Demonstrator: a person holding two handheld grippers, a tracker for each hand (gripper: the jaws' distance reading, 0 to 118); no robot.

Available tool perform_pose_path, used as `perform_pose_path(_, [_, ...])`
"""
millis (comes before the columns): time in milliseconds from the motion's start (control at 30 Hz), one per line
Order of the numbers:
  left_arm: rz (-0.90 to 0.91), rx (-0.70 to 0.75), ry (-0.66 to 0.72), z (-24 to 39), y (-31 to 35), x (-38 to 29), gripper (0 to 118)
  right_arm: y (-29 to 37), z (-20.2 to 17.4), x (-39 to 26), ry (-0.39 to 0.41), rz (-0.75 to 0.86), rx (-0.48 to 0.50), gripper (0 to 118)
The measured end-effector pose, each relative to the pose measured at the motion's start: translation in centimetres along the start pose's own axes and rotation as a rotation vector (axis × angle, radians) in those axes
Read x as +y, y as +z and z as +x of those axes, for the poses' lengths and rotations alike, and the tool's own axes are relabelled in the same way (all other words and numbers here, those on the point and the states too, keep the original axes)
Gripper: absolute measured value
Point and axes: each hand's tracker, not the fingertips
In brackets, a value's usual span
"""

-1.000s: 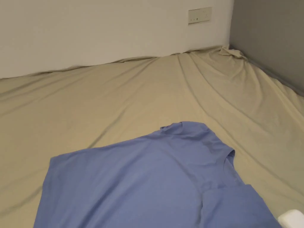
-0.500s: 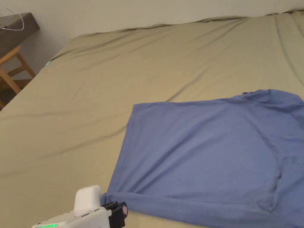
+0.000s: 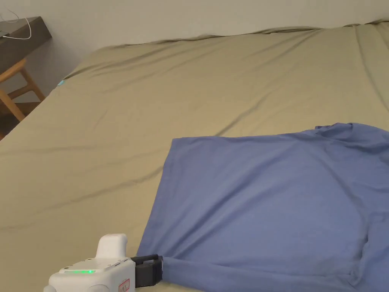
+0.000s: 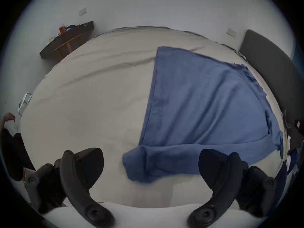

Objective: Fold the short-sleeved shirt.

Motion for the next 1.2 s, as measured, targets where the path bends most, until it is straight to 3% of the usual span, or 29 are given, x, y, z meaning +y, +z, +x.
perform_pose_path(67, [-0.022, 0.036, -0.013, 0.7, -1.0, 0.3, 117, -0.5, 0.5, -0.3, -0.027, -0.021, -0.014, 3])
perform_pose_path(100, [-0.035, 0.043, -0.018, 0.9, -1.2, 0.5, 105, -0.9, 0.8, -0.4, -0.044, -0.030, -0.014, 3])
perform_pose_path(133, [-0.043, 0.028, -0.027, 1.1, -1.0, 0.6, 75, -1.2, 1.0, -0.6, -0.060, -0.043, -0.010, 3])
perform_pose_path(167, [-0.054, -0.012, -0.046, 1.4, -0.8, 0.7, 14, -1.5, 1.4, -0.7, -0.074, -0.063, -0.016, 3])
perform_pose_path(200, [-0.058, -0.065, -0.030, 1.7, -0.7, 0.7, 8, -1.7, 1.8, -0.9, -0.077, -0.077, -0.029, 3])
perform_pose_path(367, [-0.079, -0.180, 0.065, 0.5, 0.0, 0.3, 8, -1.3, 4.7, -1.3, -0.066, -0.126, -0.069, 6])
perform_pose_path(400, [-0.068, -0.205, 0.105, 0.0, 0.0, 0.3, 8, -1.1, 5.5, -1.4, -0.075, -0.127, -0.059, 34])
perform_pose_path(433, [-0.035, -0.176, 0.090, -0.7, 0.2, 0.5, 8, -1.1, 6.2, -1.4, -0.104, -0.135, -0.024, 34])
perform_pose_path(467, [-0.026, -0.195, 0.107, -1.1, 0.3, 0.7, 8, -1.3, 7.3, -1.6, -0.136, -0.161, -0.015, 49])
perform_pose_path(500, [-0.021, -0.198, 0.099, -0.5, 1.1, 0.6, 8, -1.9, 8.2, -1.9, -0.153, -0.200, -0.034, 88])
perform_pose_path(533, [-0.018, -0.201, 0.099, 0.8, 2.2, 0.5, 8, -2.5, 8.4, -2.3, -0.160, -0.259, -0.059, 118])
perform_pose_path(600, [-0.030, -0.242, 0.121, 1.8, 2.8, 0.3, 8, -1.4, 8.6, -2.4, -0.122, -0.215, -0.041, 114])
perform_pose_path(667, [-0.029, -0.248, 0.125, -0.1, 2.0, 0.8, 8, -3.2, 8.6, -3.7, -0.119, -0.298, -0.051, 116])
perform_pose_path(767, [-0.025, -0.257, 0.156, -0.3, 2.2, 0.9, 8, -5.7, 8.9, -4.9, -0.145, -0.388, -0.060, 115])
perform_pose_path(800, [-0.022, -0.270, 0.176, -1.2, 1.6, 1.0, 8, -6.5, 9.1, -5.3, -0.161, -0.407, -0.054, 109])
perform_pose_path(833, [-0.022, -0.275, 0.189, -1.4, 1.5, 1.1, 8, -7.1, 9.2, -5.6, -0.173, -0.425, -0.048, 92])
perform_pose_path(867, [-0.025, -0.271, 0.191, -1.4, 1.4, 1.1, 8, -7.8, 9.3, -5.9, -0.188, -0.435, -0.053, 50])
perform_pose_path(900, [-0.030, -0.262, 0.186, -1.4, 1.4, 1.1, 8, -8.2, 9.5, -6.1, -0.209, -0.438, -0.064, 23])
perform_pose_path(933, [-0.034, -0.252, 0.178, -1.4, 1.2, 1.1, 8, -8.4, 9.6, -6.3, -0.241, -0.426, -0.060, 17])
perform_pose_path(1067, [-0.023, -0.271, 0.262, -1.1, 2.0, 1.3, 8, -6.4, 9.8, -5.4, -0.305, -0.313, 0.007, 10])
perform_pose_path(1200, [-0.004, -0.360, 0.393, -1.8, 2.5, 1.8, 8, -4.3, 9.5, -4.0, -0.267, -0.207, 0.076, 10])
